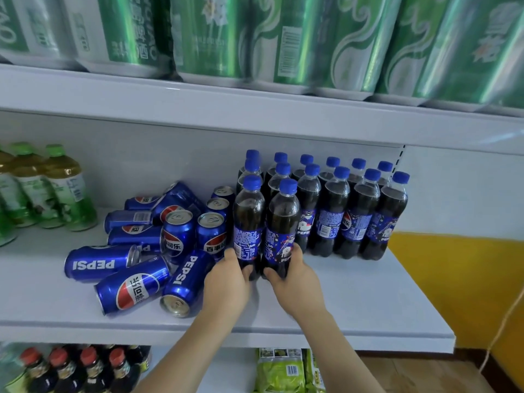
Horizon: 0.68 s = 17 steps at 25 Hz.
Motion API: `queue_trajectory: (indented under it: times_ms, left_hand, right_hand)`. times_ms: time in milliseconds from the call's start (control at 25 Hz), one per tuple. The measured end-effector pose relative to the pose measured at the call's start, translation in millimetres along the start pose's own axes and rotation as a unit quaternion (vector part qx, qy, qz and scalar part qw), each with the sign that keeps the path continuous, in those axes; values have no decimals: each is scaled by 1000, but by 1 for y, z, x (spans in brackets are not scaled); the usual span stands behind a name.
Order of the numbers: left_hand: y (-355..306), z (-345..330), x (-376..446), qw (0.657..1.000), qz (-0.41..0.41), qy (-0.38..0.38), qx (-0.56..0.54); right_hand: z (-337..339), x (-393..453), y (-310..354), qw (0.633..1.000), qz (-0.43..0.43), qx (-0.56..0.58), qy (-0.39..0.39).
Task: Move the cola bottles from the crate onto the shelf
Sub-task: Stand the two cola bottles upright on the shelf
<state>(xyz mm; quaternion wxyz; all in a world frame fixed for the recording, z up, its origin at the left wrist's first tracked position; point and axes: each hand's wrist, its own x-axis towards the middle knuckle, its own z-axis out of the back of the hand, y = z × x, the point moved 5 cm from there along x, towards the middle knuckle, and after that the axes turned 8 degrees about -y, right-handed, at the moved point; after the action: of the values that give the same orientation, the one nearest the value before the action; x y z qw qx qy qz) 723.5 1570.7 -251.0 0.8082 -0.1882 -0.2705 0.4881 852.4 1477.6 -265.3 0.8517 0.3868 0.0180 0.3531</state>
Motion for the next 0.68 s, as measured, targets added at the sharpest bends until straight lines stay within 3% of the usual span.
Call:
queue_trajectory:
  times_ms: [680]
  left_hand:
    - [5,-16,19,999,14,-24,-44]
  right_hand:
    - [-11,19,-6,1000,22,3,-18]
